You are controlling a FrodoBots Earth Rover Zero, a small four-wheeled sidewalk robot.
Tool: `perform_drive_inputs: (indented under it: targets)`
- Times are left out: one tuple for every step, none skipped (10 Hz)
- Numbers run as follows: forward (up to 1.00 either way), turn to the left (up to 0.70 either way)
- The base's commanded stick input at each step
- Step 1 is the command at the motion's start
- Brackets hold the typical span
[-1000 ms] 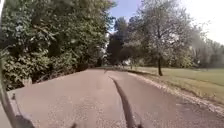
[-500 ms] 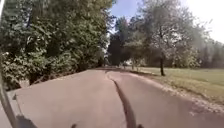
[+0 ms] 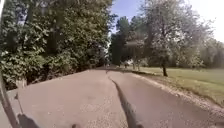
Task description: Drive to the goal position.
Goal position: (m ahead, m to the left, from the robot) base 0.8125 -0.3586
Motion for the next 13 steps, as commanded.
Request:
perform_drive_inputs:
  targets:
    - [0.70,0.00]
    - [0.70,0.00]
    - [0.70,0.00]
    - [0.70,0.00]
    - [0.70,0.00]
    - [0.70,0.00]
    - [0.70,0.00]
    - [0.70,0.00]
    - [0.70,0.00]
    - [0.70,0.00]
    - [0.70,0.00]
    - [0.70,0.00]
    - [0.70,-0.25]
